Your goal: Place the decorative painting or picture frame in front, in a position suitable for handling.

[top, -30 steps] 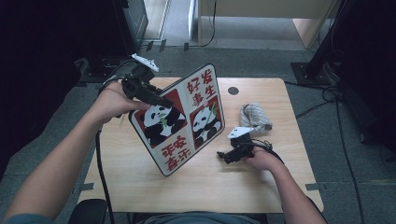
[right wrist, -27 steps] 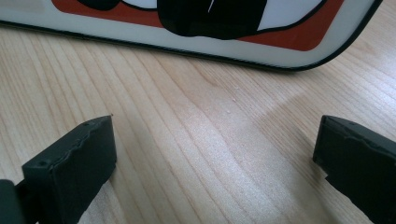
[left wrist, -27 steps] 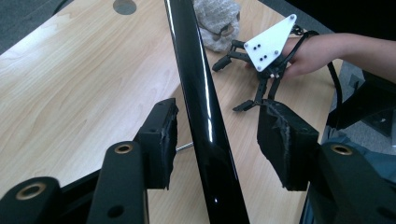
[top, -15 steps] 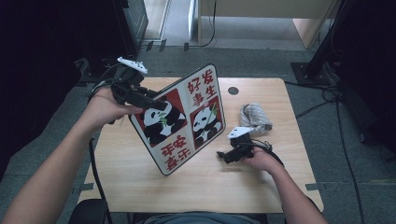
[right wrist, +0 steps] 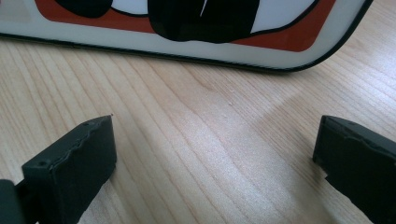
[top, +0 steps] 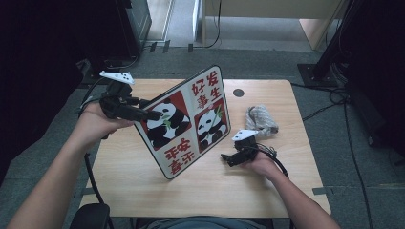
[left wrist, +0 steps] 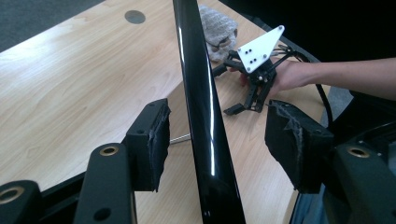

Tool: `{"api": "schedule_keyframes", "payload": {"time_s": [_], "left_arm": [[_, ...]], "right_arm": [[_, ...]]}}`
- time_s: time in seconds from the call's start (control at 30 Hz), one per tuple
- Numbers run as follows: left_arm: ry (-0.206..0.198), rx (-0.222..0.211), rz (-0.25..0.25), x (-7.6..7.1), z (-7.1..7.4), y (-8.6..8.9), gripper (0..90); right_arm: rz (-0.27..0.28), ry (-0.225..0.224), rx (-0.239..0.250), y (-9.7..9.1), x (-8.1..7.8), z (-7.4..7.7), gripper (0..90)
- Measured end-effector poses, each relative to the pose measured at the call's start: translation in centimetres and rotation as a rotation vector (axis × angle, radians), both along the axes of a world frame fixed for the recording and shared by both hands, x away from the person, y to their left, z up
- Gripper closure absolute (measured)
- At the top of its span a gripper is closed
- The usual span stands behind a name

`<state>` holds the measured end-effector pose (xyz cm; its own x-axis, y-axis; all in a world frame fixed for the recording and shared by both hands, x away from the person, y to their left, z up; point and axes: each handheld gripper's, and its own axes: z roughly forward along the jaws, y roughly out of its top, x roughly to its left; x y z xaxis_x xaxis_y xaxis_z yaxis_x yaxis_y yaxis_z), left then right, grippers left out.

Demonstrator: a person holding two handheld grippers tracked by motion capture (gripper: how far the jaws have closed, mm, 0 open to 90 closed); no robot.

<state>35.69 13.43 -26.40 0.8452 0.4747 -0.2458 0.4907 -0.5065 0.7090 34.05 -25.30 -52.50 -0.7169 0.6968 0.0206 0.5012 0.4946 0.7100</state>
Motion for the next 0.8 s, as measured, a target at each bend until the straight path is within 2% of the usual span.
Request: {"api": "schedule_keyframes", "payload": {"time_s": [0.17, 0.23, 0.33, 0.43, 0.53, 0.63, 0.8], "left_arm": [[-0.036, -0.006, 0.007, -0.9, -0.4, 0.9, 39.7], [-0.033, -0.007, 0.01, -1.2, -0.7, 1.2, 39.4], [-0.033, -0.004, 0.016, -1.7, -1.3, 1.8, 39.1], [-0.041, -0.003, 0.033, -2.1, -1.8, 2.2, 38.9], [-0.047, -0.013, 0.044, -2.5, -2.2, 2.7, 39.3], [-0.039, -0.044, 0.056, -3.0, -2.7, 3.2, 41.3], [-0.044, -0.036, 0.069, -3.6, -3.6, 3.3, 43.4]], "right_arm": [[0.003, -0.001, 0.0, -0.1, 0.0, 0.0, 0.0], [0.013, 0.005, -0.001, -0.2, -0.1, 0.1, 0.3], [0.016, 0.005, 0.005, -0.4, 0.1, 0.4, 8.8], [0.011, -0.007, 0.05, -0.8, 0.2, 1.1, 11.2], [0.014, -0.021, 0.062, -1.3, 0.2, 1.7, 13.1], [0.0, -0.022, 0.084, -1.7, 0.2, 2.5, 13.1], [-0.024, -0.041, 0.101, -2.2, 0.4, 3.5, 13.1]]}}
